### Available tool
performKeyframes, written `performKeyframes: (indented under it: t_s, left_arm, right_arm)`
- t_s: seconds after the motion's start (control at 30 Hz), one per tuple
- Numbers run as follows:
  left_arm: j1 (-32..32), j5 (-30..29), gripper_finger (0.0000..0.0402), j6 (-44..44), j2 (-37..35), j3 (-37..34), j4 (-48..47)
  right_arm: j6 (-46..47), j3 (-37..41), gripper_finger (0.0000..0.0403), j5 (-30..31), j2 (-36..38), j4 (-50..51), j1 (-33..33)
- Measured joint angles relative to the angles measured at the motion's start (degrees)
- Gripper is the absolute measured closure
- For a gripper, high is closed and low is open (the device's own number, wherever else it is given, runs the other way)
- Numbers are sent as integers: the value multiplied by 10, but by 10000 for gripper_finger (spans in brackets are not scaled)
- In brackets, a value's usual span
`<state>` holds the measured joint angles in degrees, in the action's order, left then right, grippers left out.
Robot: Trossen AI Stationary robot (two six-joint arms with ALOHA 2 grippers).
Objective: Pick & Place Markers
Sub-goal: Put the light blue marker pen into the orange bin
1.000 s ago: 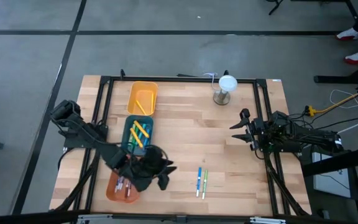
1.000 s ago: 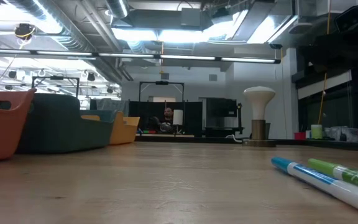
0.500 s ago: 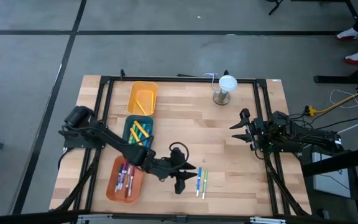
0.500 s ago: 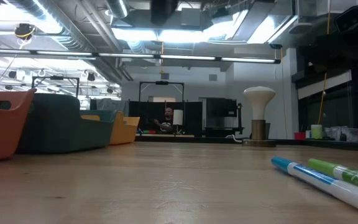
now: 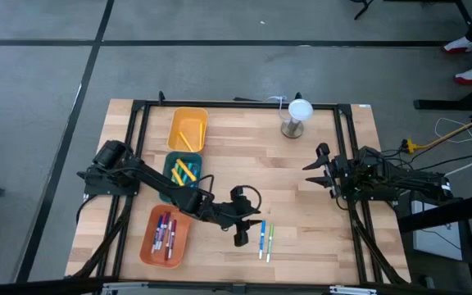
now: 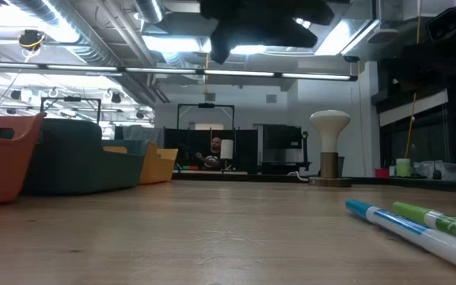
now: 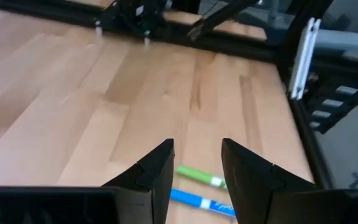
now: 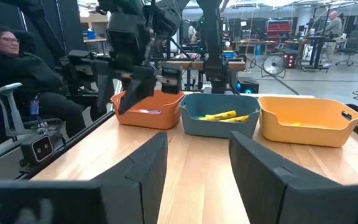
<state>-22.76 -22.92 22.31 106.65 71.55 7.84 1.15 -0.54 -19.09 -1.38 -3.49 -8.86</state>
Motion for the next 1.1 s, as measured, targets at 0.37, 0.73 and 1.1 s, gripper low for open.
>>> performKeyframes:
  t_s: [0.37, 0.73, 1.1]
  left_arm:
    - [4, 9, 272, -33, 43, 0, -19]
    - [9, 50, 272, -51, 105, 68, -18]
    - [5, -1, 272, 228, 180, 162, -56]
  right_arm:
    - [0, 0, 233, 0, 0, 0, 0]
    - [0, 0, 233, 0, 0, 0, 0]
    - [0, 0, 233, 0, 0, 0, 0]
